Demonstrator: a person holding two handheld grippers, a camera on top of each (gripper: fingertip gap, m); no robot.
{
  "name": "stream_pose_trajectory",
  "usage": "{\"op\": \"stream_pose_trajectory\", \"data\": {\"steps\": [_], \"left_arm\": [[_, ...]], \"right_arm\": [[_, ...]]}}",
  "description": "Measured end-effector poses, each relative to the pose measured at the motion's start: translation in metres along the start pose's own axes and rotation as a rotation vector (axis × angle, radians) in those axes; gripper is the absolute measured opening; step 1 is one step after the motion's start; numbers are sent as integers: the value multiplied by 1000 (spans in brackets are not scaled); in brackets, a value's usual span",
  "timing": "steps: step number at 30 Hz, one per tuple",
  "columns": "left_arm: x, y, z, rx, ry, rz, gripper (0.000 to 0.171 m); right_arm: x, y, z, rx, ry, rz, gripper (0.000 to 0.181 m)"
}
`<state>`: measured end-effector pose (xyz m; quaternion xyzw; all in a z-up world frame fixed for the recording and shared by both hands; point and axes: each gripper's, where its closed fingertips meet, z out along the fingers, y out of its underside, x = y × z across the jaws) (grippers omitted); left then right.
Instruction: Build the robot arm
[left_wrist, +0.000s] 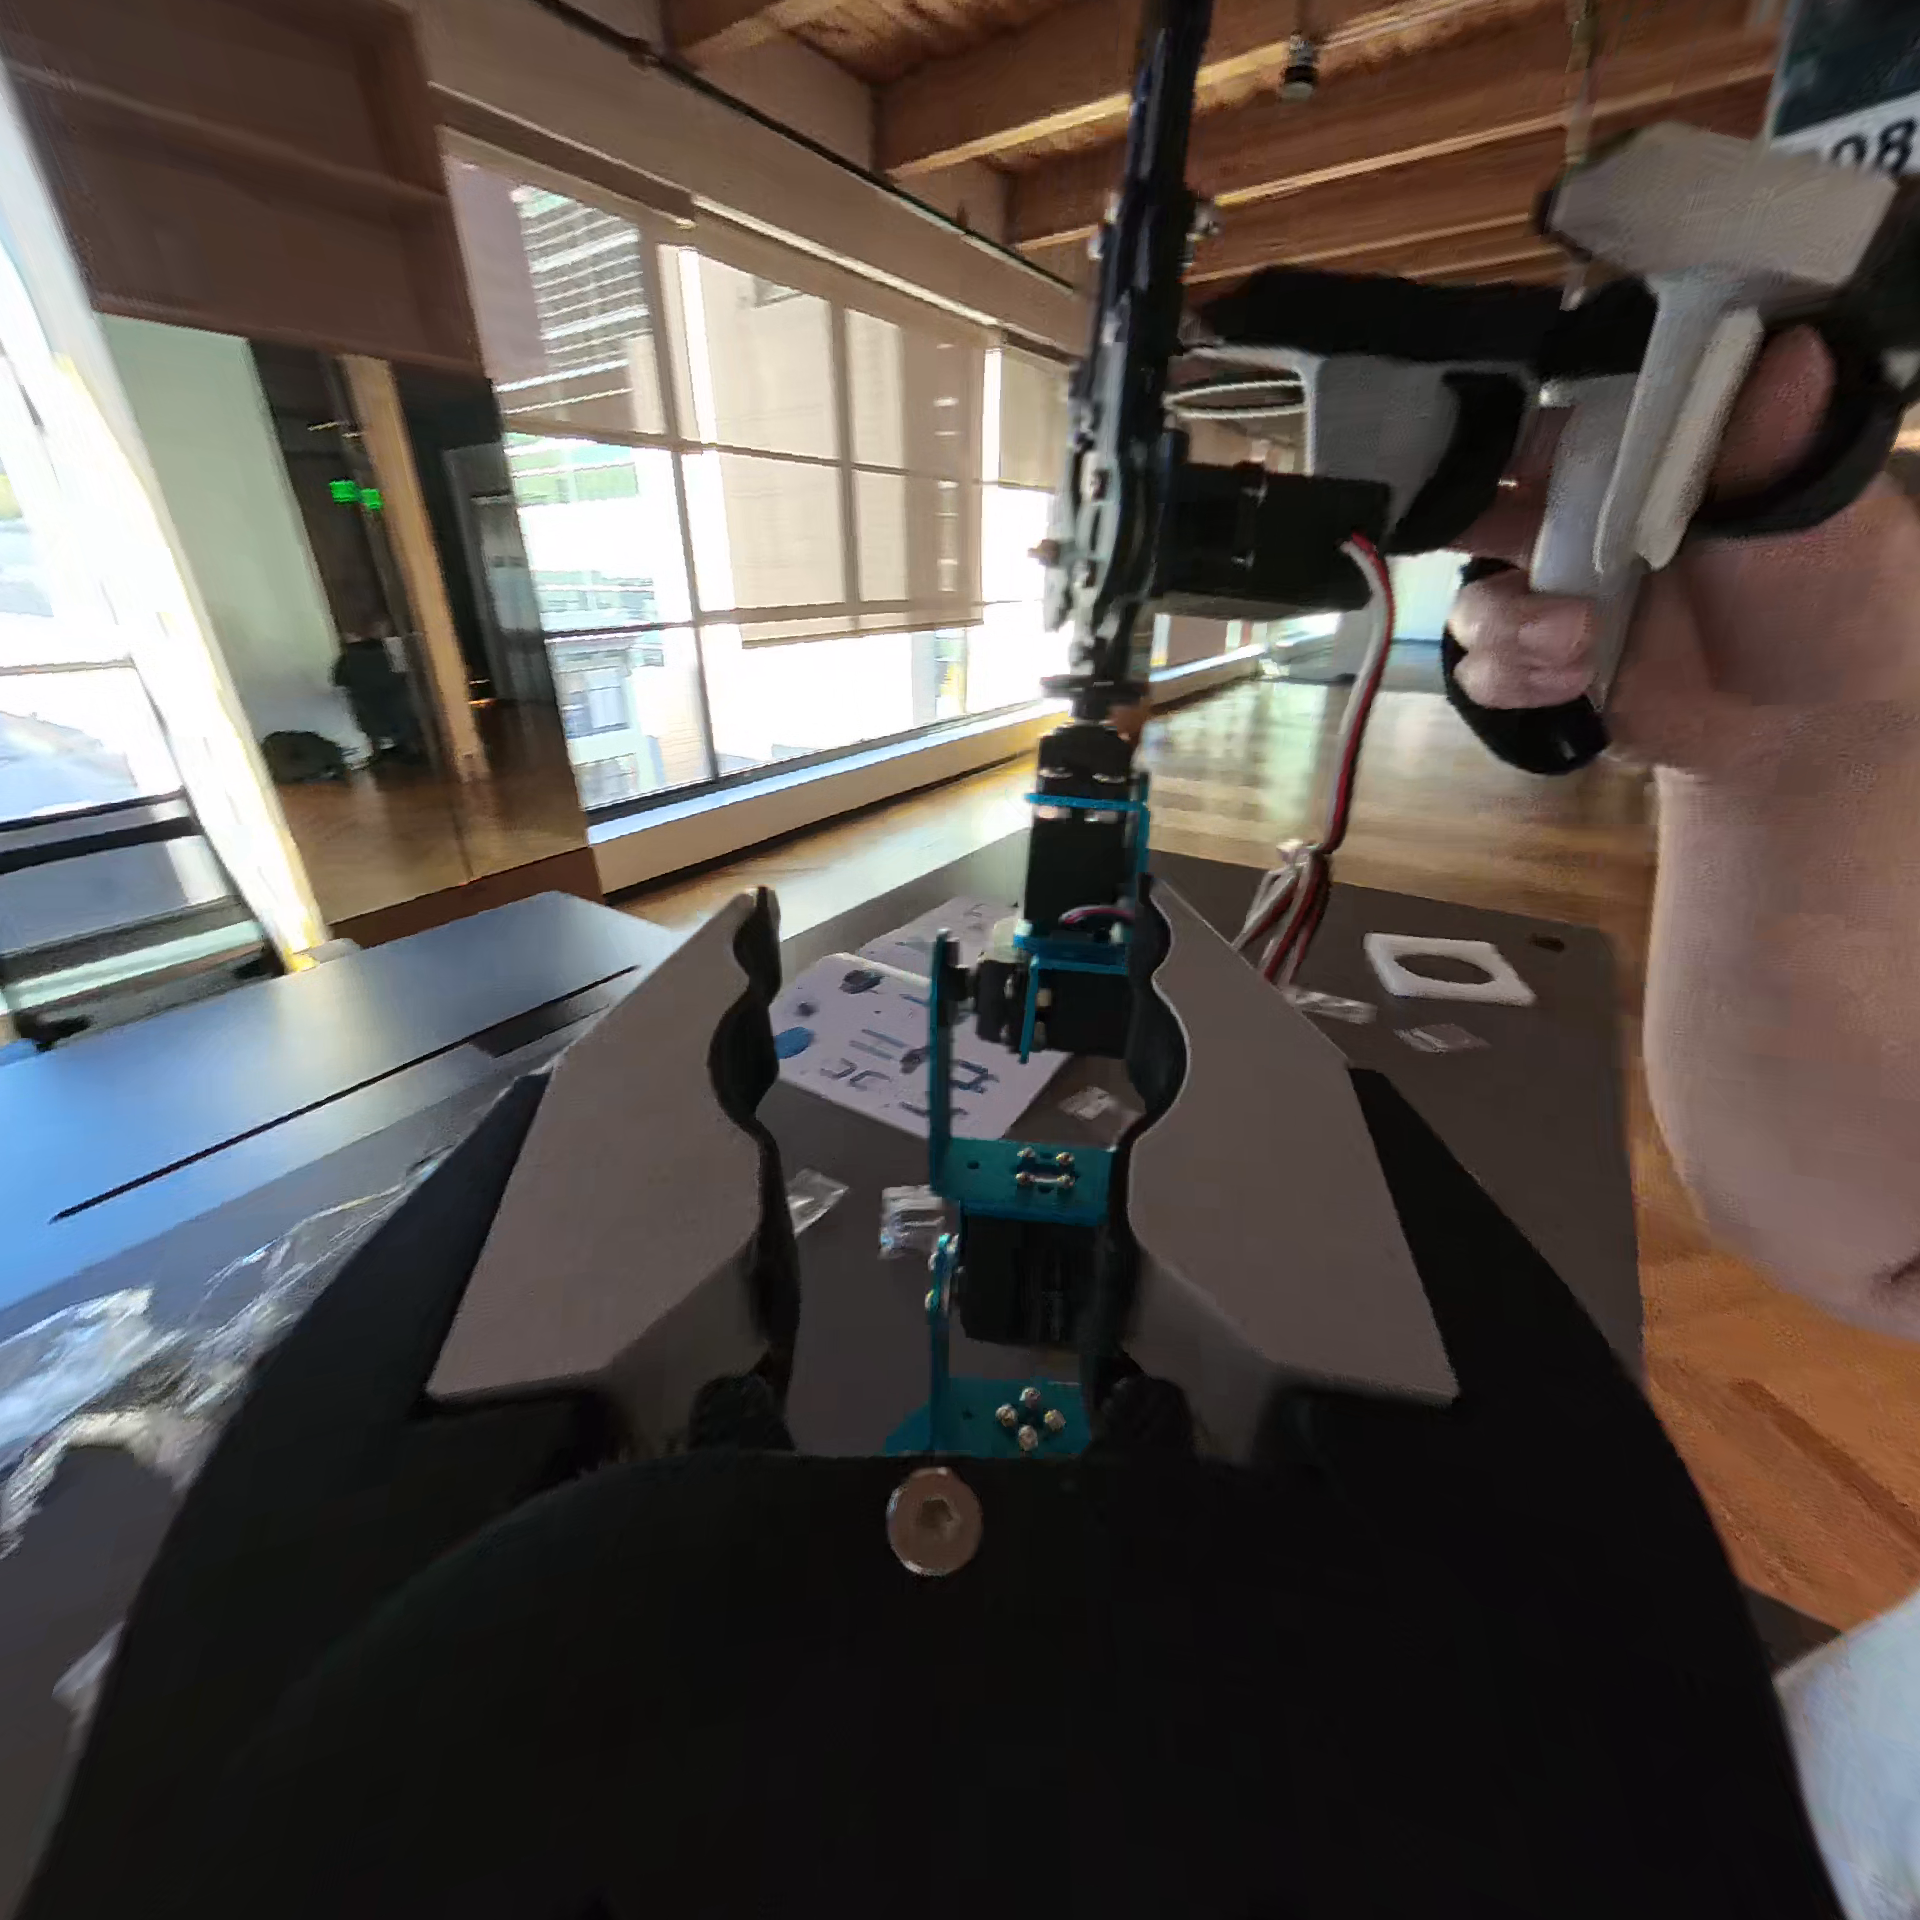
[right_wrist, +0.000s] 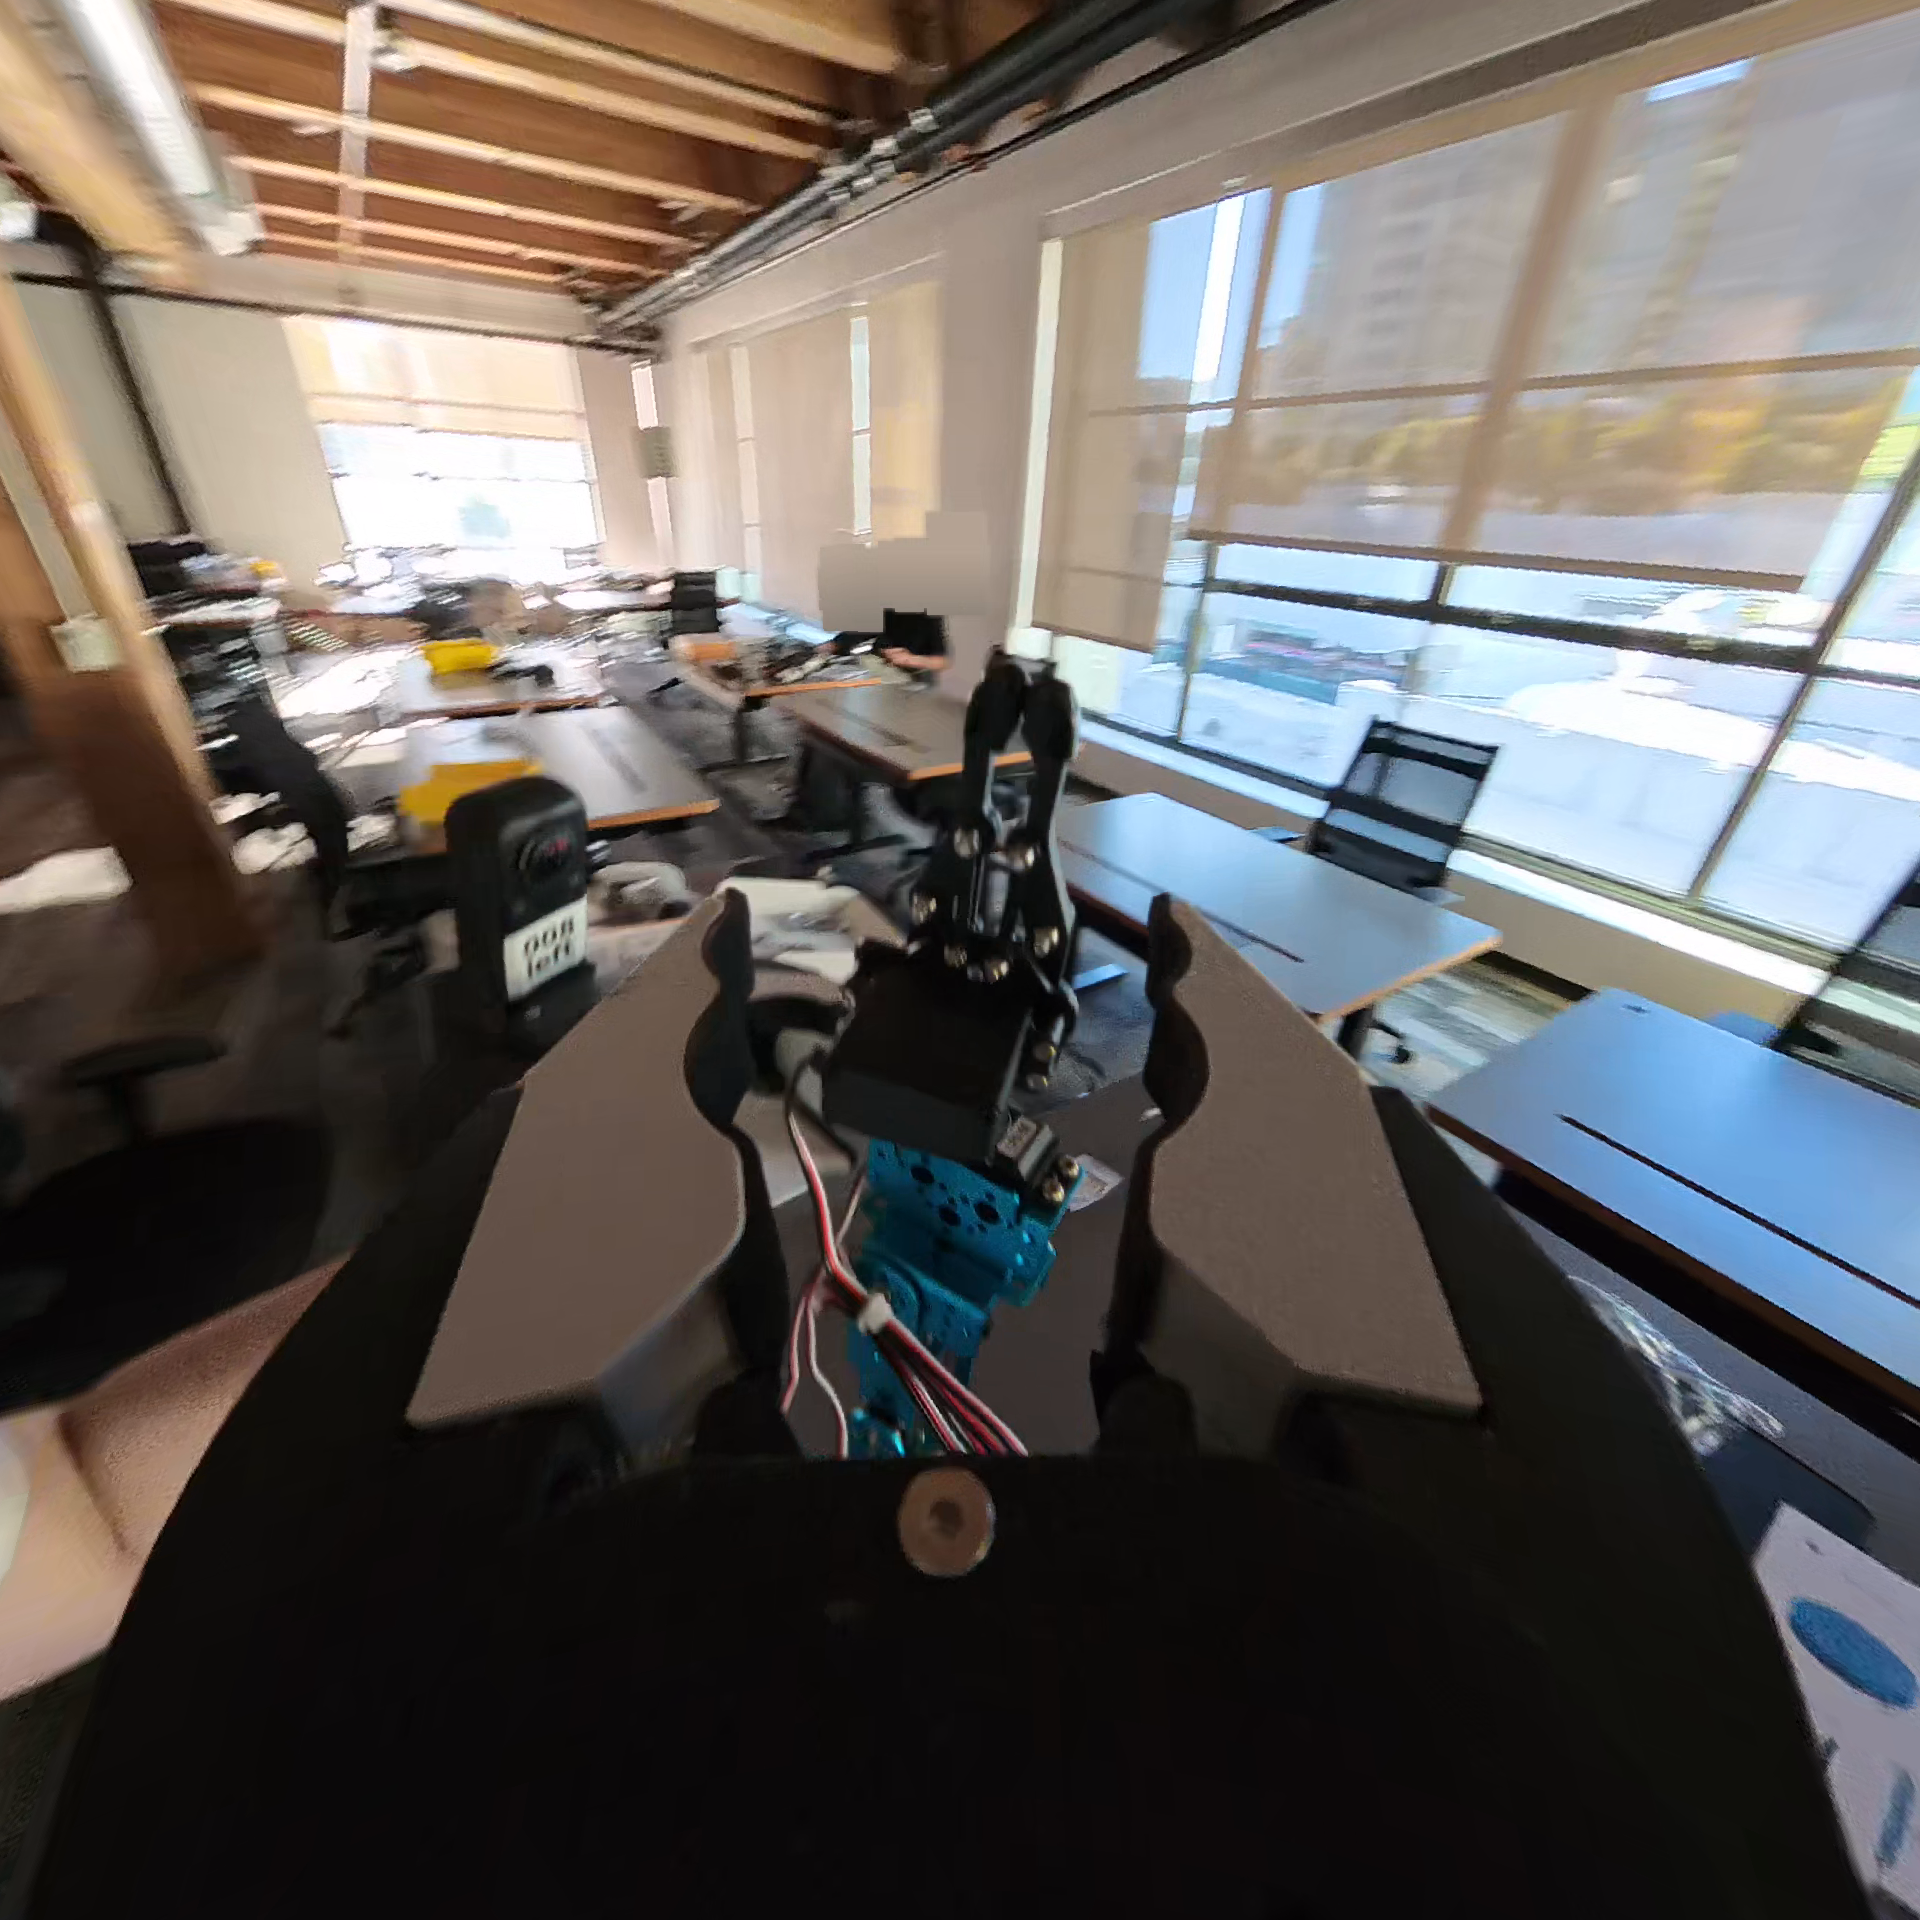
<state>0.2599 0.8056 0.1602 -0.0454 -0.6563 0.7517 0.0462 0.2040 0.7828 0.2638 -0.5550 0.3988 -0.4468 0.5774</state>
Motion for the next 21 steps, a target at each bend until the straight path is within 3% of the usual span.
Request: {"op": "stream_pose_trajectory", "data": {"steps": [2, 9, 12, 16, 17, 19, 21], "left_arm": [[9, -6, 6, 29, 98, -3, 64], [22, -8, 26, 21, 289, -74, 57], [22, 1, 33, 21, 250, -25, 50], [23, 7, 35, 42, 199, 2, 43], [26, 6, 34, 50, 202, -6, 39], [29, 6, 33, 64, 168, 17, 25], [27, 6, 32, 73, 103, 66, 25]], "right_arm": [[-3, -7, 9, 4, 133, -20, 74], [2, 15, 36, -250, 494, -31, 78], [-1, 26, 46, -359, 580, 24, 78], [19, 41, 43, -495, 843, -38, 66], [21, 45, 43, -514, 882, -24, 65], [29, 43, 38, -531, 979, -65, 46], [31, 44, 40, -525, 1004, -34, 47]]}}
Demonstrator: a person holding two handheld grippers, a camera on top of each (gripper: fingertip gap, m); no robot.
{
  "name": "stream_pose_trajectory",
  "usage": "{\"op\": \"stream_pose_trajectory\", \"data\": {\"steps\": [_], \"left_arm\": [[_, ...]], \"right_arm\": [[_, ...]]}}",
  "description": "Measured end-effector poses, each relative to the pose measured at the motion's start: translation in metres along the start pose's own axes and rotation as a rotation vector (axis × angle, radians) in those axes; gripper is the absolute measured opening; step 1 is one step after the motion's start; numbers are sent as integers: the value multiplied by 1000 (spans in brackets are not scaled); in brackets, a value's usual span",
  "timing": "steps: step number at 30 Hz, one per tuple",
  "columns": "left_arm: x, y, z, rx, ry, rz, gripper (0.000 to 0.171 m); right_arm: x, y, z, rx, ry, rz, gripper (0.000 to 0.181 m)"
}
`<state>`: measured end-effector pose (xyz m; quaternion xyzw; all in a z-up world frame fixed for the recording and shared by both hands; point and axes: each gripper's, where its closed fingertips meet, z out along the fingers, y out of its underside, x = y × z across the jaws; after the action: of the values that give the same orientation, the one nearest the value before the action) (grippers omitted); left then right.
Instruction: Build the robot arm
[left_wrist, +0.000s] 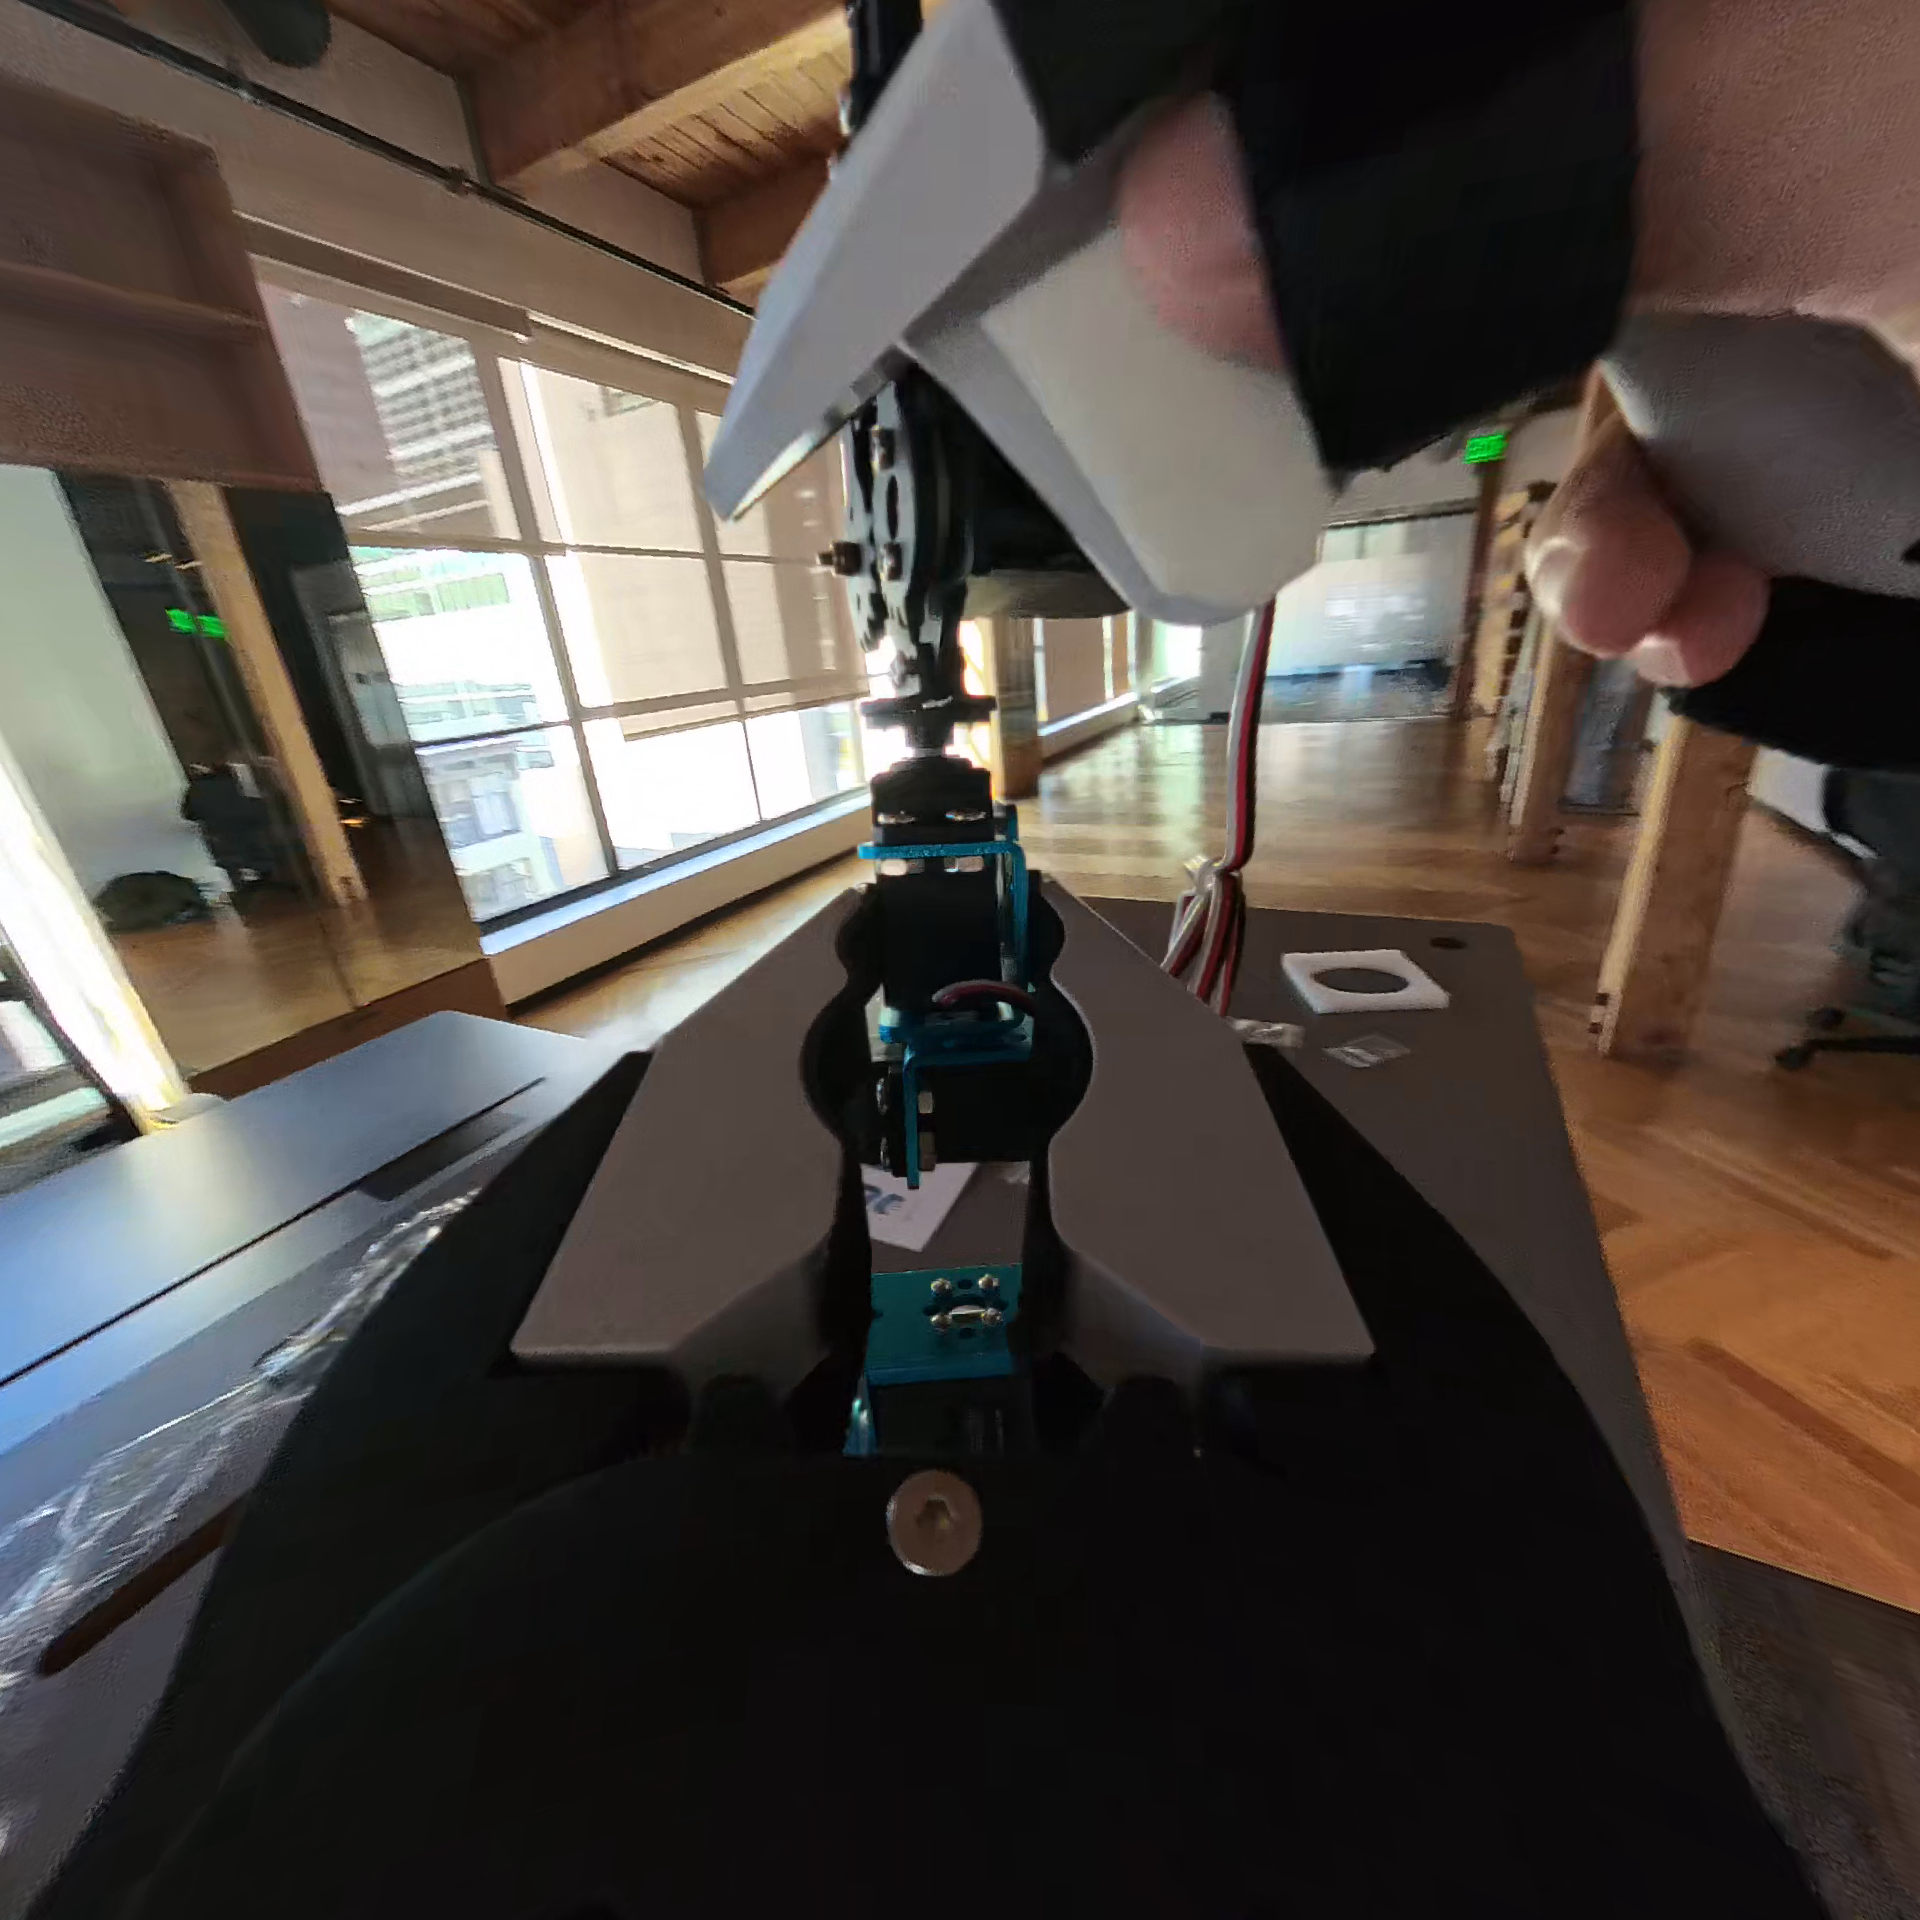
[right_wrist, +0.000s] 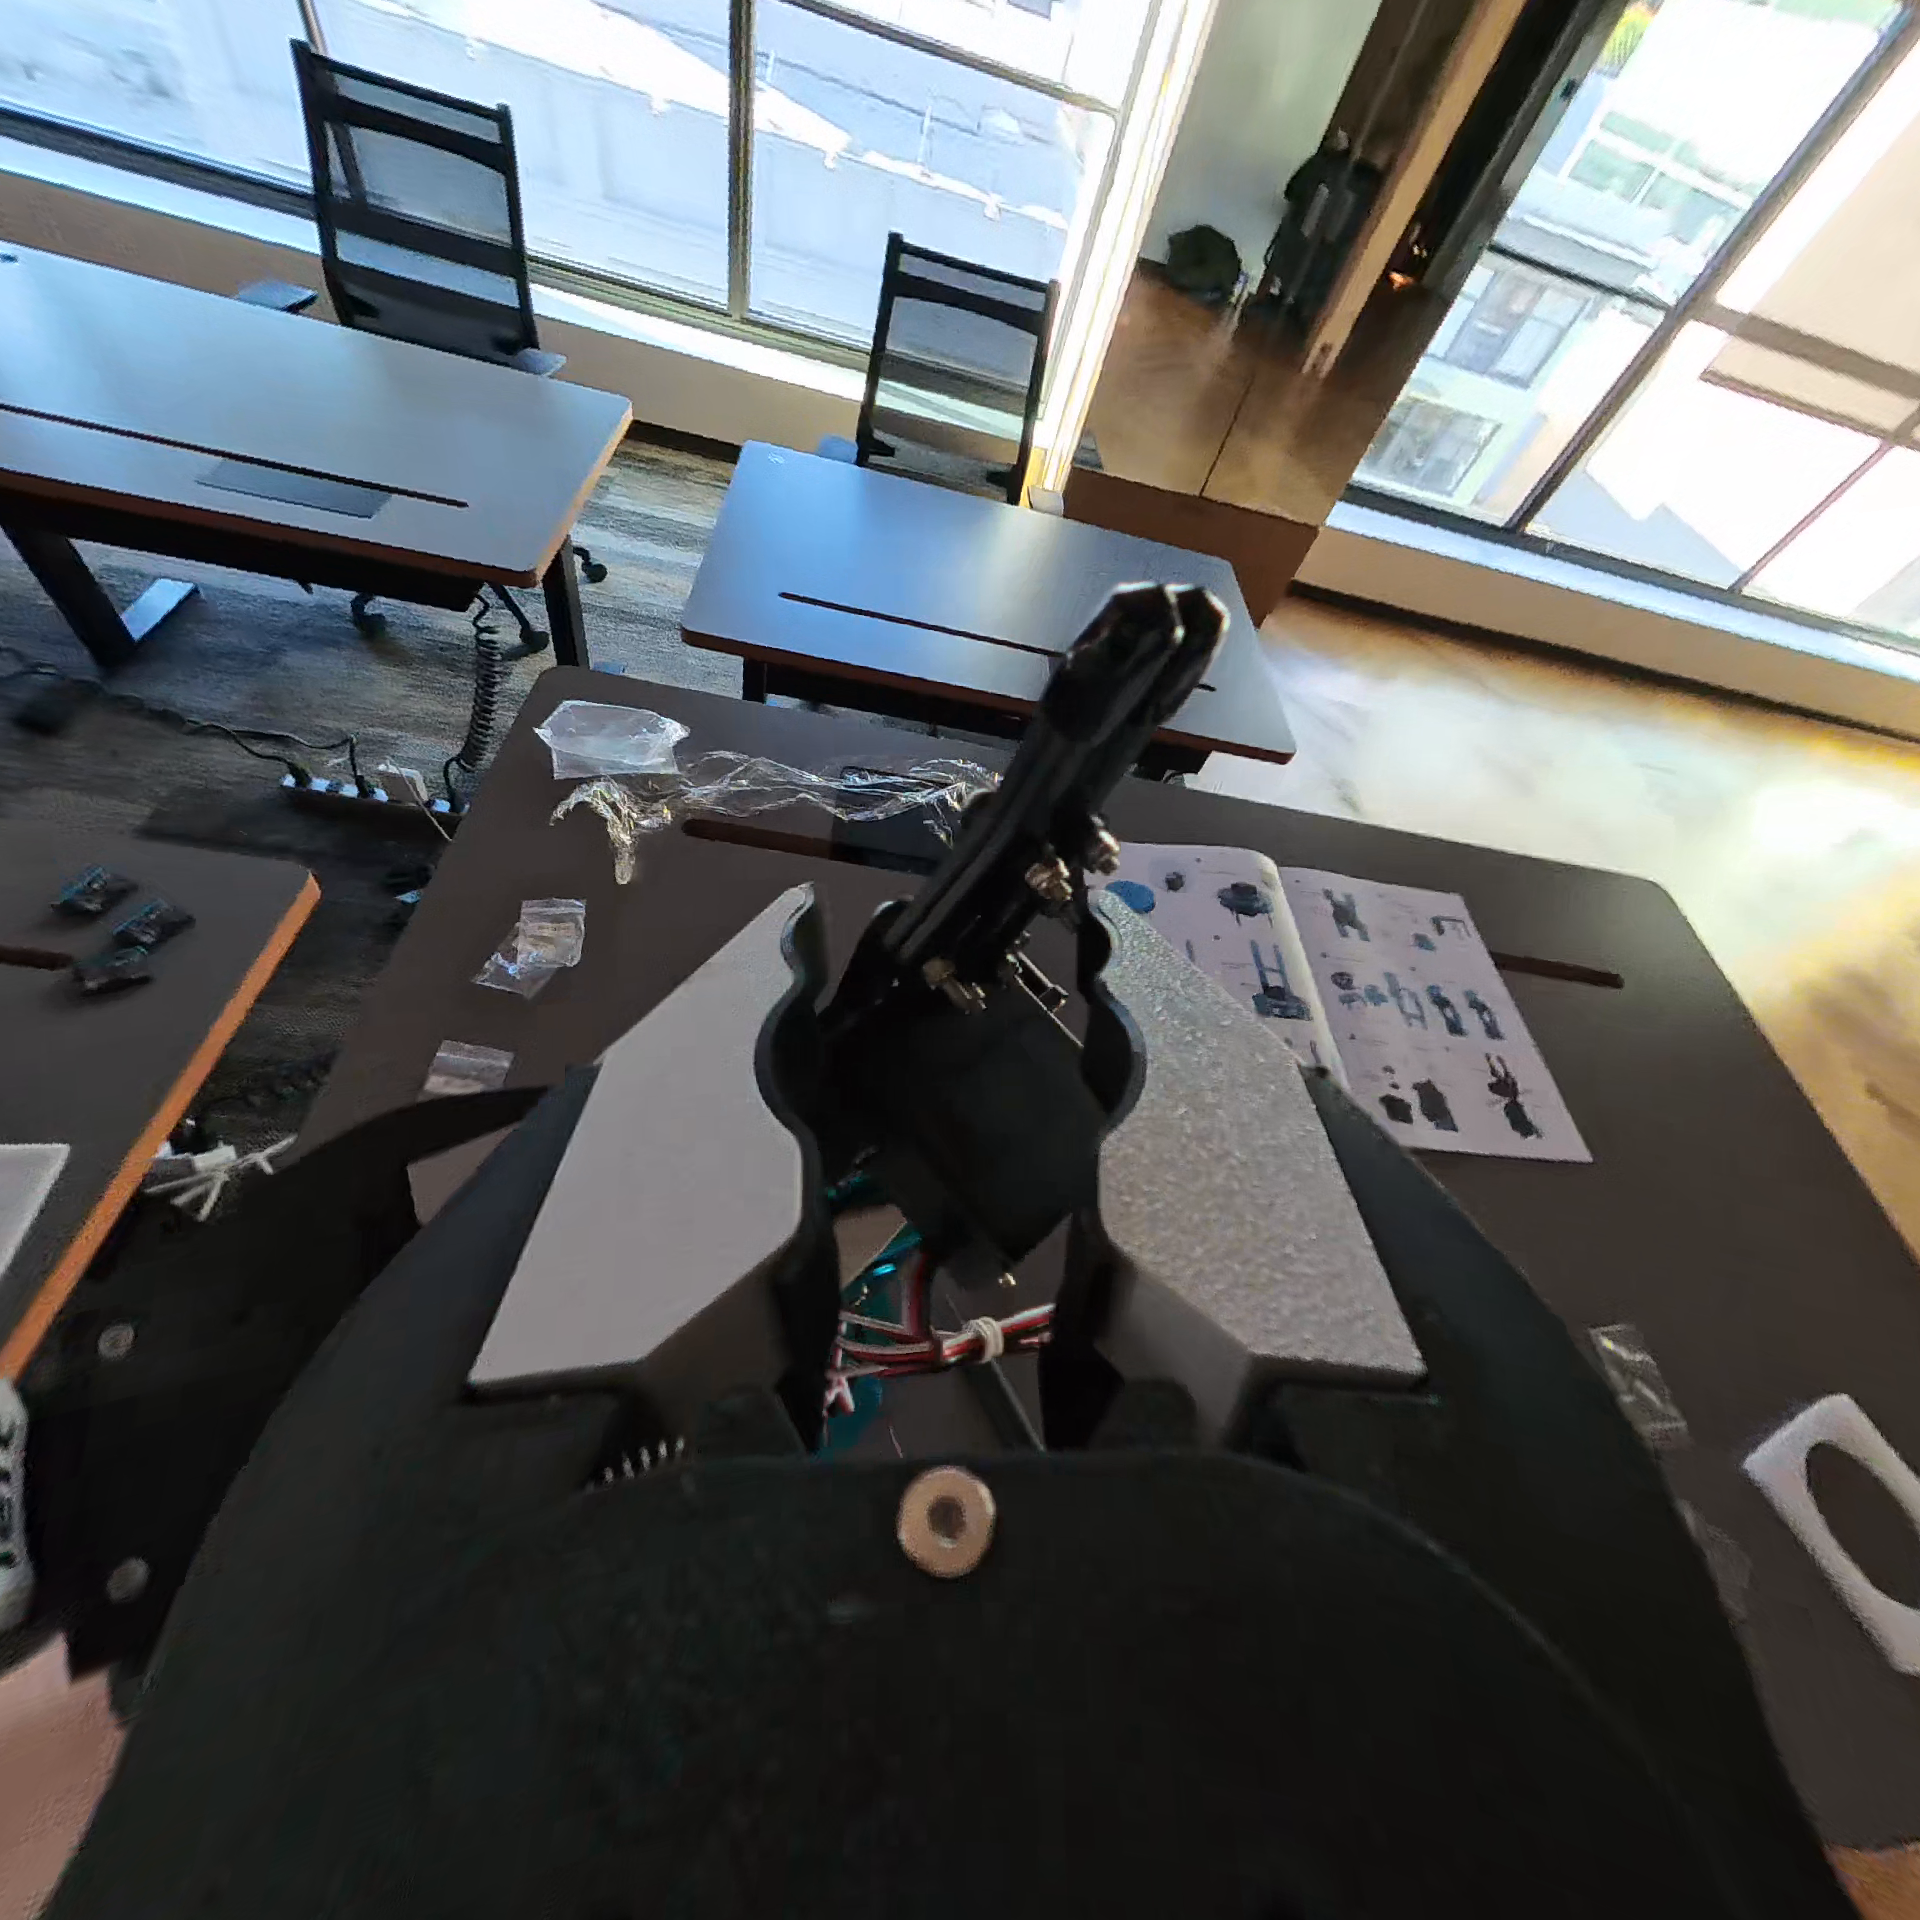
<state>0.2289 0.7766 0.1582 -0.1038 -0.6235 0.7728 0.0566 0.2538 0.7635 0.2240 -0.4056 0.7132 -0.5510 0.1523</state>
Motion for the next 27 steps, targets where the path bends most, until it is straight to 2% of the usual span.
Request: {"op": "stream_pose_trajectory", "data": {"steps": [5, 8, 10, 12, 14, 17, 19, 21, 23, 27], "left_arm": [[0, -1, -2, 22, -40, 12, 24], [3, -2, 1, 29, 10, -9, 26], [2, -2, 3, 26, 34, -42, 38], [0, -1, 4, 43, 44, -59, 32], [0, -2, 3, 51, 47, -41, 27], [3, -2, 4, 52, 68, -54, 27], [4, -2, 6, 52, 58, -49, 26], [3, -3, 7, 59, 63, -68, 25], [3, -3, 7, 68, 68, -77, 26], [4, -4, 8, 67, 63, -77, 26]], "right_arm": [[-1, 2, 5, -32, 85, -24, 55], [5, 7, 8, -63, 143, -67, 56], [4, 6, 7, -56, 135, -65, 55], [-1, 4, 5, -41, 114, -94, 55], [-6, 6, 2, -35, 80, -188, 58], [-7, 13, -10, -21, 27, -436, 71], [-5, 16, -27, 26, 30, -543, 67], [-10, 16, -48, 117, 37, -729, 70], [-12, 15, -62, 189, 82, -861, 58], [-5, 23, -50, 104, 136, -970, 48]]}}
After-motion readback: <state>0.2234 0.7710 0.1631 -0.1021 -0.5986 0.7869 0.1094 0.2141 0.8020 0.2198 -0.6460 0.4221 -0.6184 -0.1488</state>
